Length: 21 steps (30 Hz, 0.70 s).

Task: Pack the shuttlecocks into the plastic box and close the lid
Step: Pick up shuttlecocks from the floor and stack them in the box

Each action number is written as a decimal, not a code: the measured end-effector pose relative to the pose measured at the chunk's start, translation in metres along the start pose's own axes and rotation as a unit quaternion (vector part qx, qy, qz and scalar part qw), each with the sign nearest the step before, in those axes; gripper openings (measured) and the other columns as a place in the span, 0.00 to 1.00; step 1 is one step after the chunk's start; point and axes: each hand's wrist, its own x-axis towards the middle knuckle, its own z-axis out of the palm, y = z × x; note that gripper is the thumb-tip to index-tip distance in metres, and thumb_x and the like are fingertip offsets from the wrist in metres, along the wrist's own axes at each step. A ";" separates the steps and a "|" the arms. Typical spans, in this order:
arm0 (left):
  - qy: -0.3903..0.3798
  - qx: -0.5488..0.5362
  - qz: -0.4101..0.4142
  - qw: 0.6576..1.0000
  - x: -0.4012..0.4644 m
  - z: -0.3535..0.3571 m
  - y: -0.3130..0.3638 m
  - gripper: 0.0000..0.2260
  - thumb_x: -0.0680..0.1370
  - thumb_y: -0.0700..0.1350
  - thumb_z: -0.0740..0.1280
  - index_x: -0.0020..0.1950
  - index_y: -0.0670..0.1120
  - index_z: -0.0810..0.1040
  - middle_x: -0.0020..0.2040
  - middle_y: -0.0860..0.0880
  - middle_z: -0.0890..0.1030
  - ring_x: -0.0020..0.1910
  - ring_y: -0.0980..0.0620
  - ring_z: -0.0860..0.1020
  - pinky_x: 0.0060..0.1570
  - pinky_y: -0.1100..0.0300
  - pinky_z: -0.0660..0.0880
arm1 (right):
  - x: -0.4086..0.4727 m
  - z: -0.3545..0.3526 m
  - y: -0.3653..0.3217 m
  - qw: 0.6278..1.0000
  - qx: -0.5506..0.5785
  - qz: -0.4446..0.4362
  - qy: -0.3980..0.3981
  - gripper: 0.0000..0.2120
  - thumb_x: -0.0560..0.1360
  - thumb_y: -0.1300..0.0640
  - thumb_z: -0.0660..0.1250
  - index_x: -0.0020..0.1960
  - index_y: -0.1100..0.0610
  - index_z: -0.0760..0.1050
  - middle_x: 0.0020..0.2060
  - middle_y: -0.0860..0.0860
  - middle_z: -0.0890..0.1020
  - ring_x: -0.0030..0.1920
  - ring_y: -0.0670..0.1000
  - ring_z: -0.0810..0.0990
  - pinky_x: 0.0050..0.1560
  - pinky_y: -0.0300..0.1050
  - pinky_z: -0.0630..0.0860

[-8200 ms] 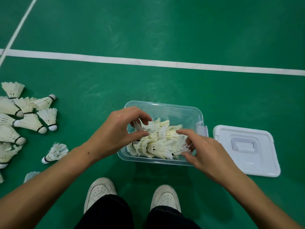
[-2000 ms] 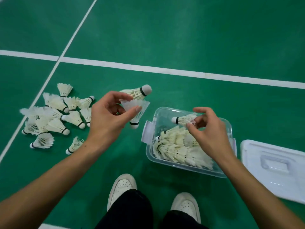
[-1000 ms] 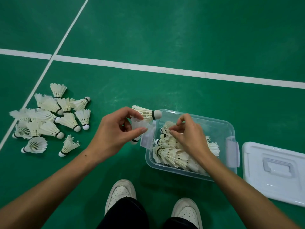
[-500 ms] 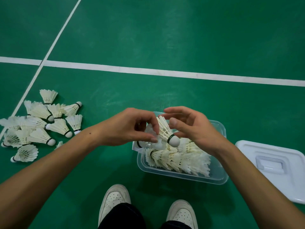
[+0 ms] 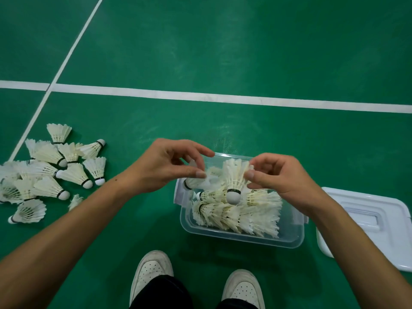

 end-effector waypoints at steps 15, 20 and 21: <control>0.181 -0.020 -0.020 0.983 -0.028 -0.002 -0.029 0.07 0.72 0.46 0.79 0.47 0.45 0.86 0.46 0.47 0.89 0.46 0.41 0.86 0.47 0.46 0.85 | 0.004 0.070 0.047 0.761 -0.587 -0.155 0.227 0.16 0.77 0.38 0.72 0.41 0.49 0.87 0.23 0.45 0.78 0.23 0.48 0.75 0.27 0.37 0.69; 0.189 -0.022 -0.014 0.982 -0.034 0.002 -0.036 0.07 0.73 0.46 0.79 0.48 0.46 0.86 0.46 0.45 0.88 0.44 0.39 0.86 0.47 0.39 0.85 | 0.027 0.079 0.052 0.737 -0.647 -0.075 0.182 0.22 0.79 0.35 0.68 0.38 0.51 0.82 0.23 0.44 0.73 0.26 0.49 0.75 0.31 0.39 0.69; 0.187 -0.019 -0.014 0.982 -0.035 0.003 -0.036 0.07 0.73 0.46 0.79 0.48 0.46 0.86 0.45 0.45 0.88 0.44 0.39 0.86 0.47 0.38 0.84 | 0.030 0.080 0.053 0.736 -0.650 -0.075 0.175 0.22 0.79 0.35 0.69 0.38 0.52 0.82 0.23 0.44 0.73 0.26 0.48 0.76 0.30 0.39 0.71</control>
